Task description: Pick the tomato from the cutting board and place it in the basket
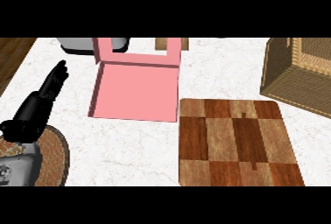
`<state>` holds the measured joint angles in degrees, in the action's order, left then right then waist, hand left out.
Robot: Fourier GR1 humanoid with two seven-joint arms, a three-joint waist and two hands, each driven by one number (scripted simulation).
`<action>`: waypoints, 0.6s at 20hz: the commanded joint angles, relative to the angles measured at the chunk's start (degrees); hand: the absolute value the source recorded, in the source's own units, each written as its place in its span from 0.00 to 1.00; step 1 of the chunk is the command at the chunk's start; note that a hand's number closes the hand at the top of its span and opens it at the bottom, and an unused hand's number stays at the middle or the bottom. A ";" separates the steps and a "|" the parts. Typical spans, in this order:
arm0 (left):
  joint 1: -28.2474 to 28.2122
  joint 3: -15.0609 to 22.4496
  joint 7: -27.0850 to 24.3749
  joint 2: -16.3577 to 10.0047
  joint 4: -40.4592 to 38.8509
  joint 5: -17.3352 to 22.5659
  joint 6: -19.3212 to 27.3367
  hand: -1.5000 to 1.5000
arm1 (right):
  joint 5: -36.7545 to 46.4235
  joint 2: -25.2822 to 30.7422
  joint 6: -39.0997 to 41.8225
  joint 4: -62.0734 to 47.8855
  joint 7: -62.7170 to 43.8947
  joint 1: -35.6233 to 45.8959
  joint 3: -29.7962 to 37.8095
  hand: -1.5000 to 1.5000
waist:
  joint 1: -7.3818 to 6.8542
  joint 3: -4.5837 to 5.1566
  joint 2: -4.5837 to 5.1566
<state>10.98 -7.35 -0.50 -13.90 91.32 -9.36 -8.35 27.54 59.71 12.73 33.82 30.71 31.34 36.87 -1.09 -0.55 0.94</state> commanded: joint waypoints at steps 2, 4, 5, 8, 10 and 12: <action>0.09 1.91 0.74 0.71 1.29 -0.32 -0.81 0.50 | -2.56 6.43 6.79 -6.78 4.31 7.63 1.48 1.00 | -2.28 0.24 0.05; 2.33 1.93 1.83 1.14 0.17 -0.94 0.23 0.50 | -2.21 8.42 10.76 -8.04 4.13 11.17 -0.05 1.00 | -2.33 0.30 0.14; 3.02 1.89 3.31 0.69 1.11 -0.57 -0.37 0.50 | -2.52 9.78 14.03 -8.74 3.89 12.47 -0.47 1.00 | -1.90 0.34 -0.12; 3.47 2.26 2.79 0.83 0.51 -1.75 0.34 0.50 | -0.48 7.84 13.67 -10.75 2.15 17.42 -3.63 1.00 | -2.12 0.39 -0.02; 3.15 1.37 1.74 0.40 -0.22 -0.69 -0.41 0.50 | 0.52 8.90 16.47 -11.26 -1.24 21.62 -5.39 1.00 | -2.61 0.44 0.09; 2.97 1.09 -0.28 0.32 -2.06 -0.62 -0.62 0.50 | 2.00 6.02 16.56 -9.61 -4.74 26.60 -8.32 1.00 | -2.74 0.54 0.09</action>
<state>13.92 -5.90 0.73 -13.43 90.73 -10.08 -8.76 27.74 67.06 27.14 24.63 29.33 51.28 32.06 -3.53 -0.11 0.98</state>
